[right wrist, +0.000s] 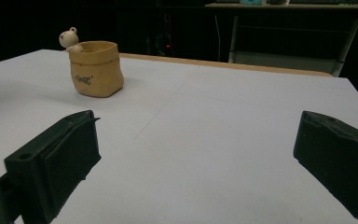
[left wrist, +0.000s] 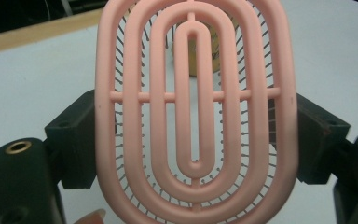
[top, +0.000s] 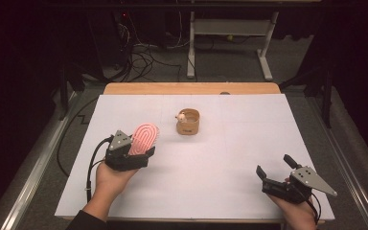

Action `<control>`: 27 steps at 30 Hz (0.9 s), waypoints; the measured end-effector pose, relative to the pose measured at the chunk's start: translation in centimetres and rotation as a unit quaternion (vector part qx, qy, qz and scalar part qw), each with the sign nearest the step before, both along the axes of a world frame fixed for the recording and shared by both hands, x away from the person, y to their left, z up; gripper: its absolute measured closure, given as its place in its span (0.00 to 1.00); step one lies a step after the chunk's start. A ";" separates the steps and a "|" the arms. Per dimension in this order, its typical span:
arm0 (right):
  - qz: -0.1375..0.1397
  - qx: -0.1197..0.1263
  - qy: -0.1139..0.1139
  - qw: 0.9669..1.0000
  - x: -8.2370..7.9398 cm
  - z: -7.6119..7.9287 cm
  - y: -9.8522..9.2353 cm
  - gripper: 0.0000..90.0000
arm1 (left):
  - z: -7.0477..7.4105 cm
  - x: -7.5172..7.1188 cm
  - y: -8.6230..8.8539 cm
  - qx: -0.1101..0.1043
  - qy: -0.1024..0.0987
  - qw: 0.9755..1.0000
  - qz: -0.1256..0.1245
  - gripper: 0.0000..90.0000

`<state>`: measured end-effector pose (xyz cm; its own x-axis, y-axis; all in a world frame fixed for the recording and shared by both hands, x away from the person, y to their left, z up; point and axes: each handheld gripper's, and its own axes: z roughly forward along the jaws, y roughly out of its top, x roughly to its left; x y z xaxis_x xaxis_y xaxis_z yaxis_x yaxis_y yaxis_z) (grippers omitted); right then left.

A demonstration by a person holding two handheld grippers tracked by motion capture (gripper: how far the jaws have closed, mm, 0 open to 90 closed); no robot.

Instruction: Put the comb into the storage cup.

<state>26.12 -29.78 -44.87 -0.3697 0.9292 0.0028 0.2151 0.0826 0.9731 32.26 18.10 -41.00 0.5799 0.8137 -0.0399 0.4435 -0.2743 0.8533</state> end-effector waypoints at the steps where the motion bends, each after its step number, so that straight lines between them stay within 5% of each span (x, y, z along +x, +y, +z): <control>1: 0.000 -0.001 0.000 1.000 0.0 0.0 0.0 0.01 | 0.1 -0.1 -0.1 0.001 -0.003 1.000 -0.004 0.20; 13: -0.001 -0.002 0.003 1.000 0.1 0.0 0.3 0.01 | 0.8 -0.7 -1.7 -0.032 -0.044 0.998 -0.038 0.20; 27: 0.005 -0.019 0.005 1.000 0.2 -0.2 1.6 0.01 | 0.9 -0.6 -4.3 -0.067 -0.058 0.993 -0.071 0.20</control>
